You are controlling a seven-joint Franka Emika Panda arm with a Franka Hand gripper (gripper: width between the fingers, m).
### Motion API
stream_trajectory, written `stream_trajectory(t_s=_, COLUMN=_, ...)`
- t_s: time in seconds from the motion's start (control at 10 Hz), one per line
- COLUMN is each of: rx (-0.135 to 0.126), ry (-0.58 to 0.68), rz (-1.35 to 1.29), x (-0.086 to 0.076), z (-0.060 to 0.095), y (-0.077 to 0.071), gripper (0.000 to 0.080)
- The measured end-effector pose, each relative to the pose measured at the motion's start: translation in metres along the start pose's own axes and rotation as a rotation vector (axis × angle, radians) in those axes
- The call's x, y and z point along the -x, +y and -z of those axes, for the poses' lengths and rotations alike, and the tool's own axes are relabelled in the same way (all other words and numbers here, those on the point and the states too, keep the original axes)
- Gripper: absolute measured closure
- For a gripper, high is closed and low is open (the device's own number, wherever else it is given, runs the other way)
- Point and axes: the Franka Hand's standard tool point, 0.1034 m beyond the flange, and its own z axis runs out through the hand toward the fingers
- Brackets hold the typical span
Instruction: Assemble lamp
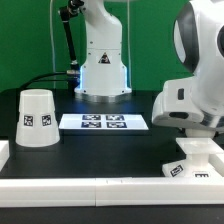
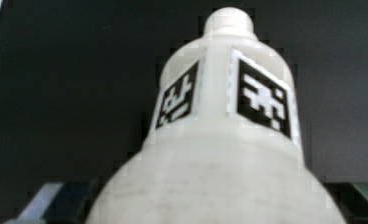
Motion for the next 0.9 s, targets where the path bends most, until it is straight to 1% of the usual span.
stream_trajectory(t_s=0.1, rx=-0.004, ry=0.002, rz=0.010, x=-0.002, z=0.003, y=0.003, gripper=0.0226)
stream_trajectory(t_s=0.2, rx=-0.013, ry=0.008, rz=0.030, x=-0.004, z=0.012, y=0.010, gripper=0.0226)
stream_trajectory(t_s=0.3, rx=-0.022, ry=0.008, rz=0.050, x=-0.003, z=0.023, y=0.020, gripper=0.0226)
stream_trajectory(t_s=0.5, rx=-0.043, ry=-0.004, rz=0.089, x=0.004, z=0.059, y=0.037, gripper=0.0226)
stream_trajectory(t_s=0.6, rx=-0.049, ry=-0.004, rz=0.114, x=0.007, z=0.076, y=0.043, gripper=0.0226)
stream_trajectory(t_s=0.7, rx=-0.049, ry=0.017, rz=0.117, x=0.014, z=0.097, y=0.049, gripper=0.0226)
stream_trajectory(t_s=0.8, rx=-0.047, ry=0.015, rz=0.113, x=0.020, z=0.104, y=0.050, gripper=0.0225)
stream_trajectory(t_s=0.9, rx=-0.052, ry=0.057, rz=0.113, x=0.010, z=0.099, y=0.047, gripper=0.0225)
